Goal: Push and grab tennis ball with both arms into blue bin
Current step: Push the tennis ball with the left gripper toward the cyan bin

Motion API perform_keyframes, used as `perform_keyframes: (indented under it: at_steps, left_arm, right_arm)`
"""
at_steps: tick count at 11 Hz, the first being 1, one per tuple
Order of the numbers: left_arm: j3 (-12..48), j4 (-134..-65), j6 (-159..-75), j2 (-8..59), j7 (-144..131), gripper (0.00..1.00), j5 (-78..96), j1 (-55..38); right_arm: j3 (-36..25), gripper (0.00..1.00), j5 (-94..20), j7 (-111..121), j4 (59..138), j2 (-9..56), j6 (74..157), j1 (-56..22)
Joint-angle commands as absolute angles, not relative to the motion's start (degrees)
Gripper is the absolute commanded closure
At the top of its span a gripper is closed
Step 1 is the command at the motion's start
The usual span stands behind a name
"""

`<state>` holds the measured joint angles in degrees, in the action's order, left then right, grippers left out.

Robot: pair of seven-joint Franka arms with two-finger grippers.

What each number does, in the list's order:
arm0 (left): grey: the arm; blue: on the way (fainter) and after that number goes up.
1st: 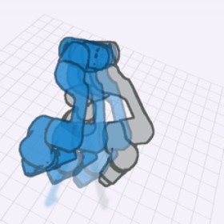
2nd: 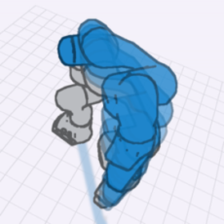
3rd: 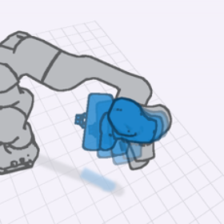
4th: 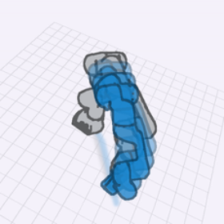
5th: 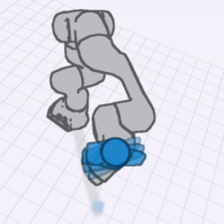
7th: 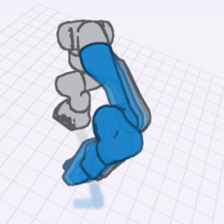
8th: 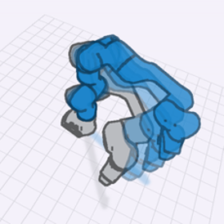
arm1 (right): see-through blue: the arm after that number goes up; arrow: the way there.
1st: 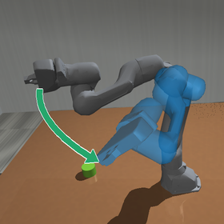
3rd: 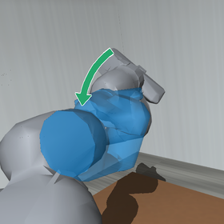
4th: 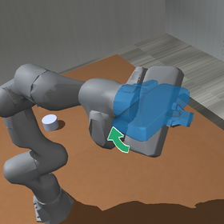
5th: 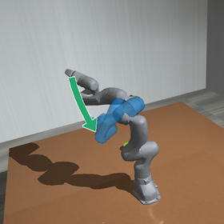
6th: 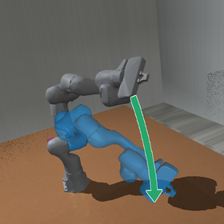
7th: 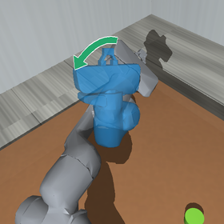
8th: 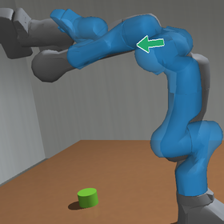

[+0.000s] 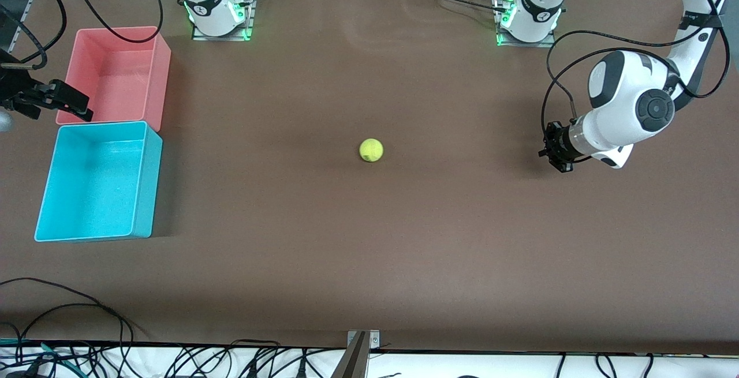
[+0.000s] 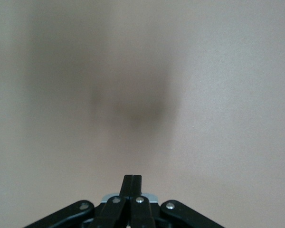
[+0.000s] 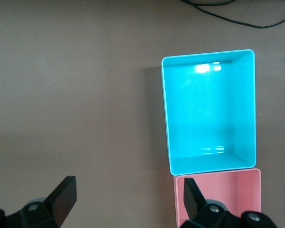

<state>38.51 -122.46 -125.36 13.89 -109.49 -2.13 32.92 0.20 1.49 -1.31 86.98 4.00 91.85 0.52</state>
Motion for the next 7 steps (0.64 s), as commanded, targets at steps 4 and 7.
perform_keyframes:
  at_steps: [4, 7]
  left_arm:
    - [38.7, -122.5, -123.9, 12.2, -100.0, 1.0, -2.3, 36.9]
    - [38.8, -121.8, -123.6, 12.1, -99.8, 1.0, -2.4, 37.0]
  right_arm:
    - [0.3, 0.0, 0.9, -1.3, 85.7, 4.4, 91.6, 0.8]
    - [0.4, 0.0, 0.9, -1.4, 85.7, 4.5, 91.6, 0.8]
